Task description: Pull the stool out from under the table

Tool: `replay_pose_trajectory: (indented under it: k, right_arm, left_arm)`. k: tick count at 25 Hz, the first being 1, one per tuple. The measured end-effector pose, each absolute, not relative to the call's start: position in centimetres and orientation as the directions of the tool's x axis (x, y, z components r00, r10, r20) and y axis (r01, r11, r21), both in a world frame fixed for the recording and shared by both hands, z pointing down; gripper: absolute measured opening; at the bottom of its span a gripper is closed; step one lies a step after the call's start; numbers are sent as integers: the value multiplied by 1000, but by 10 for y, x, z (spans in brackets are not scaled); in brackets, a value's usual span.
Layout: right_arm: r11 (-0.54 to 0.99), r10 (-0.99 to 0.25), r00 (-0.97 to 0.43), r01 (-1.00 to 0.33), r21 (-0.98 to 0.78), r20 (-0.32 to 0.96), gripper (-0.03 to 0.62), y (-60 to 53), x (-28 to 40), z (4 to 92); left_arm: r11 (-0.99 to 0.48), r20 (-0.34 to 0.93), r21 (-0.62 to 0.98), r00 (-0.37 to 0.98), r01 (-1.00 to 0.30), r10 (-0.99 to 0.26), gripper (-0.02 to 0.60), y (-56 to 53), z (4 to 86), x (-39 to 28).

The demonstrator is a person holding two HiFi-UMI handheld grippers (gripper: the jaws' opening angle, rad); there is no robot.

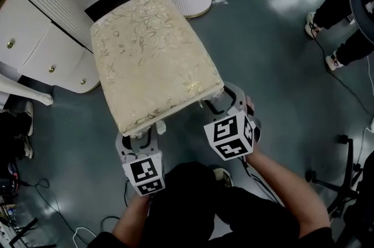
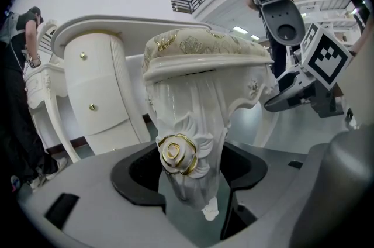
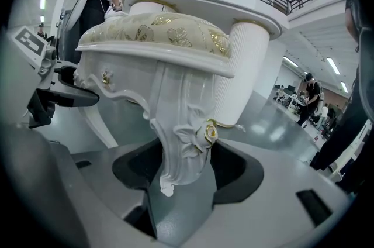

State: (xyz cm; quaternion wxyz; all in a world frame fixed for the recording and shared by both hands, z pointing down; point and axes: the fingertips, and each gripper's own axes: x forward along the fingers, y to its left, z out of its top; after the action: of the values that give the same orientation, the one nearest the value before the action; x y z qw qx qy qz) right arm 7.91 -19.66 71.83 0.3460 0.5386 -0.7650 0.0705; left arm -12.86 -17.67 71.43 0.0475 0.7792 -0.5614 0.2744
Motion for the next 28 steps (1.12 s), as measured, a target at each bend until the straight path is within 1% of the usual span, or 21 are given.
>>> replay_pose_trajectory:
  k: [8, 16, 28]
  right_arm:
    - [408, -764, -171, -875, 261, 622, 259, -191, 77, 716]
    - [396, -772, -174, -883, 250, 611, 259, -190, 78, 715]
    - [426, -757, -194, -871, 246, 624, 258, -189, 78, 711]
  left_arm:
    - [-386, 496, -226, 236, -894, -836, 288, -175, 712, -131]
    - [-400, 514, -218, 244, -890, -822, 288, -174, 711, -130]
    - [-416, 535, -216, 249, -883, -807, 290, -171, 708, -130]
